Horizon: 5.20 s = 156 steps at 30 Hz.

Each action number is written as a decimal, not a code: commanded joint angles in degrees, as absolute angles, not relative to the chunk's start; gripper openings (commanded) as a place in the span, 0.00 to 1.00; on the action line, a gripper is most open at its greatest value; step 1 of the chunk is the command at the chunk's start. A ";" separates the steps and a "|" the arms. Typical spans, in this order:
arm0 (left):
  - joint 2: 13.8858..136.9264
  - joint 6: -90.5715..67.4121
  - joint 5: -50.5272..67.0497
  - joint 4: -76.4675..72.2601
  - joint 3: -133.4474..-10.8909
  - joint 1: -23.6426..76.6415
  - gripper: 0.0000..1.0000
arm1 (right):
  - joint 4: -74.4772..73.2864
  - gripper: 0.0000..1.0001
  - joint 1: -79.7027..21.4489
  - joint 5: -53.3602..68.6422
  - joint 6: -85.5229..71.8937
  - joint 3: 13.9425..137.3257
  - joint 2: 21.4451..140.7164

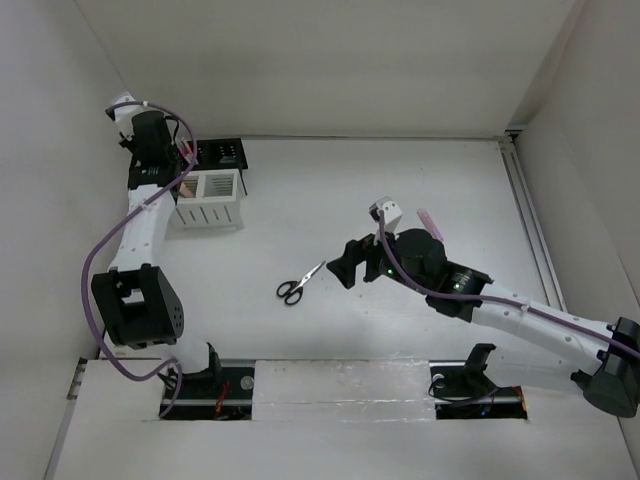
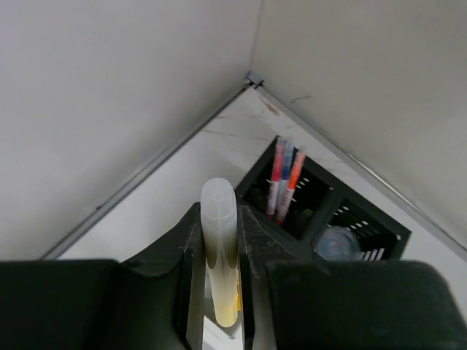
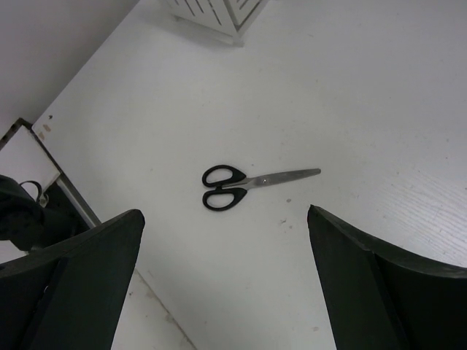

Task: Sort the stationery into containers
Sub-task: Place the stationery into the container, then grab a piece of stationery with the right arm, then pass the stationery from the right arm to the left

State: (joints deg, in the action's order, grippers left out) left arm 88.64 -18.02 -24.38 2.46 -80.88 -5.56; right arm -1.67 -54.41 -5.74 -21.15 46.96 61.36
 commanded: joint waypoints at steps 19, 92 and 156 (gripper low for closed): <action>92.54 -12.30 -24.43 -16.00 -70.93 -5.45 0.00 | 0.35 1.00 -54.40 -1.41 -19.25 45.18 59.85; 78.13 -29.18 -2.11 17.57 -80.24 26.37 1.00 | -28.48 0.34 -5.98 -4.31 -8.17 70.92 106.70; 87.36 -5.63 -27.32 -3.67 -83.86 13.29 0.00 | -0.88 1.00 -38.58 7.91 -17.23 51.60 67.59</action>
State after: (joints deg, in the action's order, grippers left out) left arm 86.13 -13.32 -14.74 -0.64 -85.10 16.71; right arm -3.38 -38.74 6.33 -18.33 53.25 69.32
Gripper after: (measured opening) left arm 0.135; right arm 0.999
